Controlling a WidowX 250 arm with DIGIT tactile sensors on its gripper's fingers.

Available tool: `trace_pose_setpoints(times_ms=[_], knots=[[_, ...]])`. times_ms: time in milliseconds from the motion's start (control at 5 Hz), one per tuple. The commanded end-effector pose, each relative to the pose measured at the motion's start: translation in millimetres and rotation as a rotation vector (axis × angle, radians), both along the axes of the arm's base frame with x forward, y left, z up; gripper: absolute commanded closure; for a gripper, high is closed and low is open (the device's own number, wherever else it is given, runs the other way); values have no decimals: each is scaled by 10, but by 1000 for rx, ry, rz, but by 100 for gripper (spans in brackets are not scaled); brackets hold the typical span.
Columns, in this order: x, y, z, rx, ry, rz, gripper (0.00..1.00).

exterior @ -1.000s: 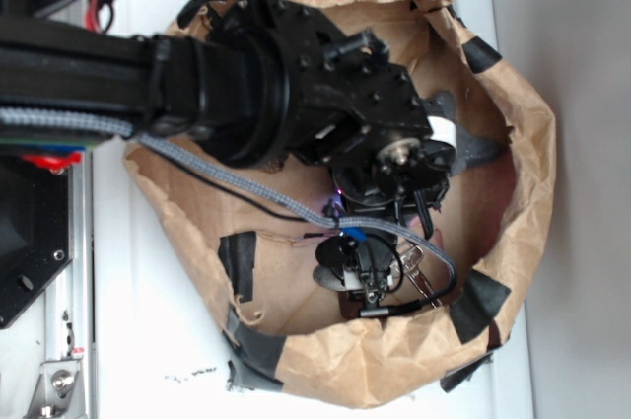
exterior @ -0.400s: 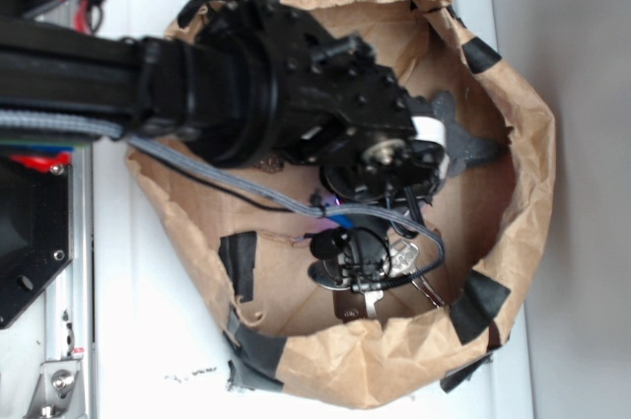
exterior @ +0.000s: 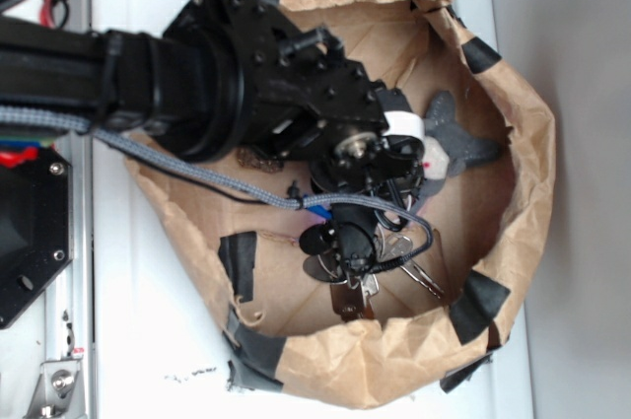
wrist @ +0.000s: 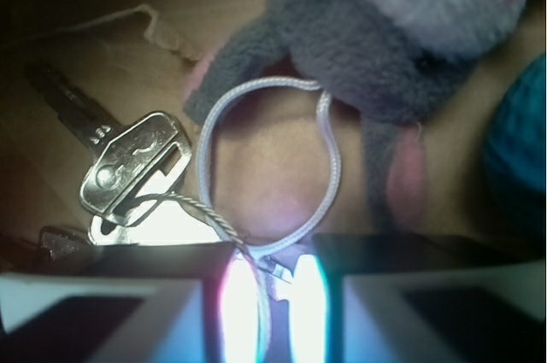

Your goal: Grab the silver keys.

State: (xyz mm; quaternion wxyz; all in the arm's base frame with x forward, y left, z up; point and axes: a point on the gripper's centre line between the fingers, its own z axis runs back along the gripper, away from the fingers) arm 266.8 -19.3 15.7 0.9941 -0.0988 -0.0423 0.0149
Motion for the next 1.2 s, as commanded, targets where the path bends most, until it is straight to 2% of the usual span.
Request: trace_pose_setpoints(times_ms=[0, 400, 600, 800, 1000], knots=[[-62, -17, 15, -6, 6, -8, 100], [-56, 68, 145, 0, -26, 24, 100], [-94, 243, 482, 60, -46, 54, 100], [-10, 515, 988, 100, 22, 121, 100], [72, 725, 1510, 151, -7, 276, 100]])
